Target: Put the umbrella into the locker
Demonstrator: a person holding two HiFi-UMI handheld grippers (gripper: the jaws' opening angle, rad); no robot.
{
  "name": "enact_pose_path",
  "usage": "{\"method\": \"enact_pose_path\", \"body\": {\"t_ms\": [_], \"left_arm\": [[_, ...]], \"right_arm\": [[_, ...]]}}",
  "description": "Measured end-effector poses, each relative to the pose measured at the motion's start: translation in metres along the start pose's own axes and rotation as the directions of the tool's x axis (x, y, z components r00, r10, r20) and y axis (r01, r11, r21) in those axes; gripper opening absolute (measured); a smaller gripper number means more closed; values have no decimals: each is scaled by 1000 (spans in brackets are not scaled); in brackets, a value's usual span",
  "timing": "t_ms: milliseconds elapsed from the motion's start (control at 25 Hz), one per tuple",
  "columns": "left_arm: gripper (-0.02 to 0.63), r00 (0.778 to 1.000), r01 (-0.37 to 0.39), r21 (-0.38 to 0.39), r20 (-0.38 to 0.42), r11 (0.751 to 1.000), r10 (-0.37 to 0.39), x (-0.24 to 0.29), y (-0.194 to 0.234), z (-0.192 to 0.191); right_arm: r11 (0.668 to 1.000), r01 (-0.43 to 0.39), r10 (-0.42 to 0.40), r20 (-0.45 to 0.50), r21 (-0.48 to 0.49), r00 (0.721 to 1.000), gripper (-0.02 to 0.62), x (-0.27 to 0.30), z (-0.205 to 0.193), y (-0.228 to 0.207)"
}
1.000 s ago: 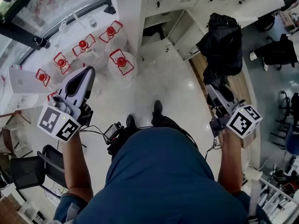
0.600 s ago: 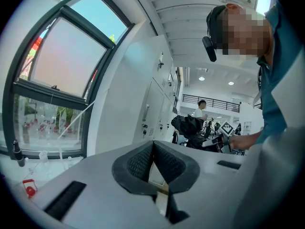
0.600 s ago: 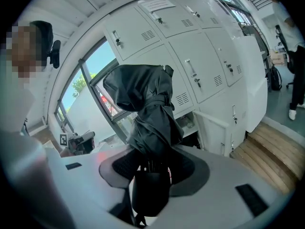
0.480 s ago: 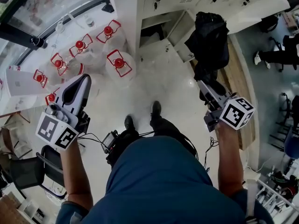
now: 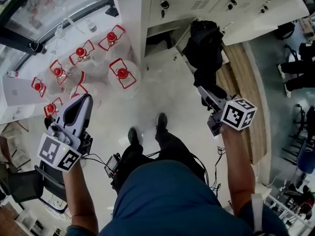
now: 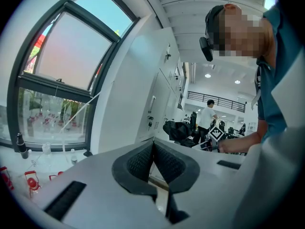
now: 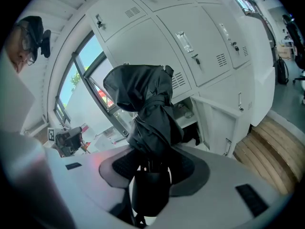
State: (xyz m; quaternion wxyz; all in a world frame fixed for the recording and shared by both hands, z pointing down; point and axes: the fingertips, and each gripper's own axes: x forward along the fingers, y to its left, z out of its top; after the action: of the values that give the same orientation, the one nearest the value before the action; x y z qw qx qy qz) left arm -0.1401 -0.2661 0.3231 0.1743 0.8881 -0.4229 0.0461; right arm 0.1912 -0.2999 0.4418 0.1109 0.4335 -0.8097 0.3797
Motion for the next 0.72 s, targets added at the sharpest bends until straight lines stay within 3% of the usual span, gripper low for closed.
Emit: {"method": "enact_pose_path", "body": {"t_ms": [720], "left_arm": [[18, 999, -43, -47, -35, 998, 41, 39, 22, -45]], "right_arm": [[1000, -4, 2, -160, -12, 987, 186, 127, -33, -89]]}}
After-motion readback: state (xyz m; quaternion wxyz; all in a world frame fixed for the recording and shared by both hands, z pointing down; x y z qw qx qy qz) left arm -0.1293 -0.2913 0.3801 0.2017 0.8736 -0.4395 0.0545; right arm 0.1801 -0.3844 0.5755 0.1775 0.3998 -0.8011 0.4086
